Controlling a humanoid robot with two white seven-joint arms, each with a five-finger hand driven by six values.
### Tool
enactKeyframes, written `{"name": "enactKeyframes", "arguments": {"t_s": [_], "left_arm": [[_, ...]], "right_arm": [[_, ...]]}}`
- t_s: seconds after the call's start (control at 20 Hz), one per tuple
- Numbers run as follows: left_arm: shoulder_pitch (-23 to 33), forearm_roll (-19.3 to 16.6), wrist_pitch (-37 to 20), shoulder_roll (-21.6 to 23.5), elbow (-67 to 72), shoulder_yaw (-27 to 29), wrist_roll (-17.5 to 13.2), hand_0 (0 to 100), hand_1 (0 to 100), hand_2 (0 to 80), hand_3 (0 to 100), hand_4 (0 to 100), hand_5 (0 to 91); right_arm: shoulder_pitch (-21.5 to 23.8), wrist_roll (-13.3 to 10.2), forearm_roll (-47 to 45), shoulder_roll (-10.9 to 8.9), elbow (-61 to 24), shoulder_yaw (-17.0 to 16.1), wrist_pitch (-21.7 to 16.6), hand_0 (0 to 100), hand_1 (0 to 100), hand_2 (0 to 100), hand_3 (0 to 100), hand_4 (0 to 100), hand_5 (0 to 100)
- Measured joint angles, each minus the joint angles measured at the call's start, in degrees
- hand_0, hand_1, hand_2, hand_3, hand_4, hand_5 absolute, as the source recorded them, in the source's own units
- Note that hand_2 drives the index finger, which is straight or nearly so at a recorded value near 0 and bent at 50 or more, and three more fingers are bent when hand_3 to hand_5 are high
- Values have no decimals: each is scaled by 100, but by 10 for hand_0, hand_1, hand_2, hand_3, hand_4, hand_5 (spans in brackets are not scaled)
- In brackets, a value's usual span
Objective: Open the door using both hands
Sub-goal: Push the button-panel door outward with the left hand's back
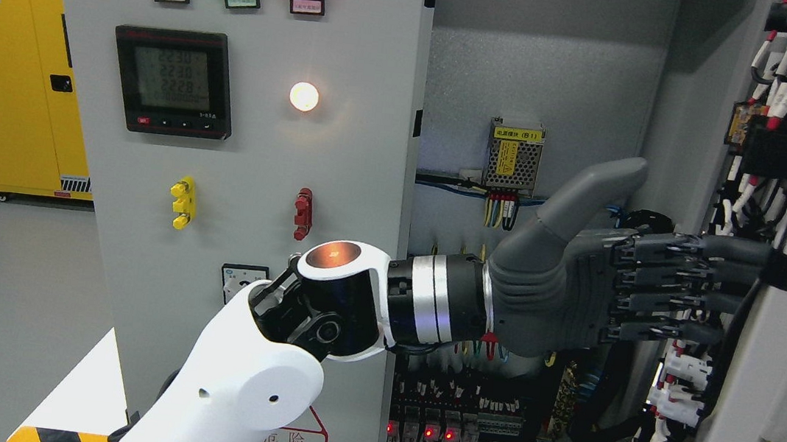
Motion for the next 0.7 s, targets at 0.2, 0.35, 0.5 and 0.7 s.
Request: {"name": "enactKeyframes", "arguments": {"t_s": [0.2, 0.35, 0.5, 0.7], "left_arm": [[6, -11, 0, -144, -38, -41, 12, 0, 0, 0, 0, 0, 0], [6, -45, 0, -276, -47, -93, 182, 0, 0, 0, 0, 0, 0], [6, -106, 0, -419, -42, -143, 375, 0, 0, 0, 0, 0, 0], [-6, -226, 19, -584, -19, -246, 475, 0, 0, 0, 0, 0, 0]], "right_arm": [[-13, 0, 0, -1, 0, 0, 0, 216, 0, 0, 0, 0, 0], [-24, 0, 0, -1, 0, 0, 0, 216, 0, 0, 0, 0, 0], [-34, 0, 0, -2, 0, 0, 0, 216, 0, 0, 0, 0, 0], [-41, 9, 0, 11, 0, 0, 0, 216, 0, 0, 0, 0, 0]]}}
